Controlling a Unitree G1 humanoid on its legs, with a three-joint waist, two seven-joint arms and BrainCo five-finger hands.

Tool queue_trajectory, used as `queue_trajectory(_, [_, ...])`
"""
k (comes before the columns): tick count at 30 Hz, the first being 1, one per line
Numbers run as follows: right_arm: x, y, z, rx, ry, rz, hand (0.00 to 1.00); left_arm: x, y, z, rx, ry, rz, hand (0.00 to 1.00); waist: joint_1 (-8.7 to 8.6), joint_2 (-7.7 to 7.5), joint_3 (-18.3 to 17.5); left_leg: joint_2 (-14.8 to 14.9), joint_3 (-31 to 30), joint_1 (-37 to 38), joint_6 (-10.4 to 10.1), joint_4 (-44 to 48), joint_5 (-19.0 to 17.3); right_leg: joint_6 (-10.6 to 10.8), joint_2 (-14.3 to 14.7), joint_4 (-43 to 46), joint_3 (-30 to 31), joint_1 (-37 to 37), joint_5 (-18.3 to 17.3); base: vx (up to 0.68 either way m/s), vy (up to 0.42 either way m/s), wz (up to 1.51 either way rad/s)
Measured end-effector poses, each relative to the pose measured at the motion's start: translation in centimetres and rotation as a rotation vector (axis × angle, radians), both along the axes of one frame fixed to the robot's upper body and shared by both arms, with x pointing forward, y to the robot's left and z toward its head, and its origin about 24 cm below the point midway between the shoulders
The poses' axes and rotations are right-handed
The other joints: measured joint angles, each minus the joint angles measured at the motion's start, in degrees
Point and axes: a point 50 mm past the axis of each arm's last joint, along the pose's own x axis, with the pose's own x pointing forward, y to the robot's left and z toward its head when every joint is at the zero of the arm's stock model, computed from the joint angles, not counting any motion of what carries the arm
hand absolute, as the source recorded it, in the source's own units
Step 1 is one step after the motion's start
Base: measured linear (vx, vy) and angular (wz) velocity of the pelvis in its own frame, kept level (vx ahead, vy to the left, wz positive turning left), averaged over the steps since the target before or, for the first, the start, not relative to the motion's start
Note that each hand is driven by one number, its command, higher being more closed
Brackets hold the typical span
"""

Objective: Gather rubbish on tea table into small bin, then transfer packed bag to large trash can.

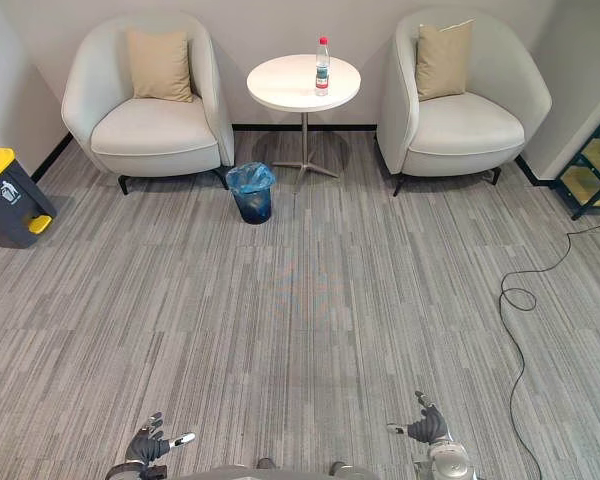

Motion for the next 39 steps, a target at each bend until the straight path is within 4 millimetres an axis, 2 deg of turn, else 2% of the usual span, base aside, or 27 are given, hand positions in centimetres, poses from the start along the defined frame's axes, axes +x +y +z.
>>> queue_trajectory(4, [-0.2,-0.3,0.0,0.025,-0.008,-0.067,0.00,-0.3,-0.5,-0.1,-0.014,0.003,0.009,0.00,-0.11,0.23,-0.2,0.1,0.1,-1.7,0.0,-0.1,0.0,0.1,0.1,-0.4,-0.3,-1.5,-0.1,-0.02,-0.010,0.00])
queue_trajectory(10, [0.3,0.0,0.0,0.032,-0.015,-0.069,0.00,0.1,-0.4,0.1,-0.018,-0.023,0.022,0.00,-0.05,0.14,-0.2,0.1,0.5,-2.3,0.7,-0.1,-0.5,-0.1,0.2,-0.8,0.1,-2.1,0.1,0.06,-0.008,-0.04])
queue_trajectory(14, [2.0,0.4,0.4,0.047,-0.060,-0.080,0.00,1.0,-0.3,0.6,-0.014,-0.065,0.025,0.00,0.06,-0.07,0.0,0.1,1.9,-4.9,1.4,1.7,-2.6,0.4,0.1,-1.0,1.3,-4.3,-0.3,0.11,0.013,-0.18])
queue_trajectory(16, [3.1,0.5,0.8,0.041,-0.090,-0.084,0.00,1.3,-0.3,0.9,-0.016,-0.085,0.031,0.00,0.18,0.05,0.1,0.2,2.7,-7.4,1.8,5.6,-5.7,1.2,-0.5,2.5,2.0,-6.6,-2.6,0.18,0.045,-0.22])
queue_trajectory(17, [3.3,0.5,0.9,0.040,-0.096,-0.084,0.00,1.4,-0.3,1.0,-0.015,-0.093,0.031,0.00,0.17,0.18,0.2,0.2,2.9,-8.2,2.0,7.5,-7.3,1.8,-1.0,5.8,2.1,-8.1,-4.5,0.15,0.056,-0.15])
queue_trajectory(18, [3.5,0.6,1.0,0.038,-0.104,-0.088,0.00,1.6,-0.4,1.2,-0.015,-0.108,0.030,0.00,0.18,0.43,0.3,0.3,3.3,-8.7,2.1,9.6,-10.0,3.8,-2.0,12.9,1.8,-11.2,-7.7,0.19,0.085,-0.17])
queue_trajectory(20, [3.7,0.7,1.1,0.047,-0.113,-0.098,0.00,1.9,-0.4,1.4,-0.013,-0.122,0.026,0.00,0.31,0.77,0.5,0.3,3.3,-8.7,2.4,11.2,-12.6,5.6,-3.5,24.1,0.9,-16.0,-10.0,0.20,0.099,-0.15])
queue_trajectory(21, [4.0,1.1,1.2,0.056,-0.127,-0.095,0.00,2.2,-0.3,1.6,-0.004,-0.131,0.016,0.00,0.08,0.83,1.3,0.0,2.9,-7.2,2.7,12.0,-14.3,5.4,-6.1,39.0,-0.9,-22.4,-10.2,0.30,0.081,-0.02])
queue_trajectory(22, [3.5,1.5,0.9,0.063,-0.111,-0.087,0.00,2.7,-0.1,1.7,0.006,-0.139,0.004,0.00,0.00,0.59,2.5,0.0,2.7,-4.3,2.8,12.2,-15.8,5.4,-7.5,45.6,-2.1,-24.8,-11.4,0.35,0.068,0.04])
queue_trajectory(24, [3.2,1.6,0.7,0.068,-0.098,-0.089,0.00,3.0,0.0,1.8,0.014,-0.138,-0.010,0.00,-0.17,1.20,3.2,0.7,2.1,-0.6,2.4,11.2,-17.3,3.8,-8.6,45.7,-6.6,-28.1,-14.0,0.54,0.029,0.17])
queue_trajectory(25, [3.6,1.6,0.9,0.056,-0.102,-0.059,0.00,4.1,0.0,2.2,0.012,-0.165,-0.010,0.00,-0.74,2.13,4.2,3.0,1.6,1.8,1.7,9.5,-17.6,2.6,-8.0,42.5,-10.3,-30.9,-14.4,0.66,-0.041,0.44])
queue_trajectory(26, [4.1,1.5,1.1,0.047,-0.112,-0.043,0.00,4.9,-0.1,2.4,0.008,-0.189,-0.012,0.00,-1.46,3.53,5.0,5.5,1.1,3.2,0.6,8.6,-17.8,1.6,-6.2,38.4,-13.4,-33.1,-13.6,0.46,-0.073,0.49])
queue_trajectory(27, [4.4,1.5,1.3,0.047,-0.121,-0.041,0.00,5.6,-0.2,2.7,0.007,-0.206,-0.015,0.00,-1.72,3.80,5.4,6.8,0.9,3.6,-0.6,8.6,-17.5,1.2,-5.4,35.4,-14.4,-34.6,-12.1,0.61,-0.119,0.52])
queue_trajectory(28, [4.7,1.8,1.5,0.049,-0.138,-0.034,0.00,6.7,-0.2,3.1,0.011,-0.234,-0.023,0.00,-1.78,2.92,5.5,8.0,0.0,4.1,-2.7,9.2,-16.7,0.7,-3.9,27.2,-15.2,-37.5,-6.3,0.71,-0.168,0.43])
queue_trajectory(29, [4.7,1.9,1.6,0.048,-0.142,-0.021,0.00,7.1,0.1,3.3,0.022,-0.242,-0.027,0.00,-1.78,1.91,5.5,8.6,-0.6,5.0,-4.8,11.6,-17.0,-0.9,-1.9,19.4,-14.9,-38.4,0.2,0.76,-0.204,0.39])
queue_trajectory(30, [4.7,2.0,1.5,0.046,-0.136,-0.010,0.00,7.1,0.1,3.3,0.023,-0.241,-0.027,0.00,-1.95,1.40,5.4,9.2,-1.1,5.6,-5.8,14.4,-17.6,-4.2,-1.3,19.3,-14.1,-38.3,4.5,1.04,-0.303,0.21])
queue_trajectory(31, [5.7,2.2,2.0,0.042,-0.162,0.011,0.00,7.5,-0.9,3.0,-0.009,-0.240,-0.031,0.00,-2.21,2.81,6.2,13.2,-1.2,2.7,-9.2,28.7,-13.1,-12.8,0.5,24.7,-14.0,-35.9,3.0,0.89,-0.277,0.06])
queue_trajectory(32, [6.2,2.4,2.4,0.044,-0.182,0.023,0.00,7.6,-1.2,3.0,-0.018,-0.244,-0.032,0.00,-2.24,2.72,6.4,13.6,-1.2,0.3,-8.6,34.4,-8.0,-12.9,0.6,25.5,-13.6,-34.9,1.1,1.07,-0.338,-0.08])
queue_trajectory(33, [7.0,2.6,2.9,0.042,-0.214,0.037,0.00,7.7,-1.6,3.0,-0.030,-0.248,-0.029,0.00,-2.09,2.85,7.4,14.4,-1.4,-3.3,-7.5,43.3,1.2,-12.7,1.6,23.7,-12.6,-31.1,-0.5,0.84,-0.264,-0.26])
queue_trajectory(34, [7.6,2.9,3.2,0.046,-0.234,0.043,0.00,7.5,-1.8,2.9,-0.036,-0.245,-0.026,0.00,-1.40,2.83,8.4,16.3,-1.3,-7.5,-5.2,55.3,-0.3,-12.4,3.5,19.6,-11.1,-24.1,-1.7,0.81,-0.236,-0.29])
queue_trajectory(35, [7.7,3.2,3.2,0.051,-0.236,0.048,0.00,7.5,-1.6,2.9,-0.034,-0.243,-0.022,0.00,-1.27,2.45,8.9,16.9,-1.2,-9.6,-3.6,60.2,-2.5,-12.5,4.1,17.7,-10.5,-20.6,-2.2,0.77,-0.183,-0.27])
queue_trajectory(36, [7.8,3.6,3.1,0.061,-0.238,0.046,0.00,7.4,-1.5,2.9,-0.029,-0.246,-0.021,0.00,-0.32,1.39,9.4,16.7,-0.6,-13.9,-1.7,65.6,-6.1,-12.0,4.4,13.5,-9.1,-13.4,-3.1,0.60,-0.124,-0.16])
queue_trajectory(37, [7.8,3.7,3.1,0.062,-0.242,0.039,0.00,7.5,-1.5,3.1,-0.027,-0.256,-0.022,0.00,0.26,0.63,9.7,16.2,0.0,-16.0,-1.2,66.2,-7.3,-11.7,4.5,11.3,-8.5,-10.2,-3.3,0.72,-0.144,-0.25])
queue_trajectory(38, [8.1,3.7,3.2,0.064,-0.259,0.033,0.00,7.6,-1.6,3.5,-0.025,-0.278,-0.026,0.00,1.09,-0.45,10.1,14.8,0.9,-21.4,-0.7,64.9,-9.1,-11.0,4.3,7.4,-7.3,-5.0,-3.8,0.85,-0.118,-0.36])
queue_trajectory(39, [8.4,3.4,3.5,0.067,-0.277,0.019,0.00,7.6,-1.6,3.7,-0.024,-0.294,-0.027,0.00,2.10,-0.80,10.3,12.9,1.9,-27.0,-0.4,60.0,-10.1,-9.8,3.8,4.6,-6.1,-1.3,-4.8,0.70,-0.091,-0.38])
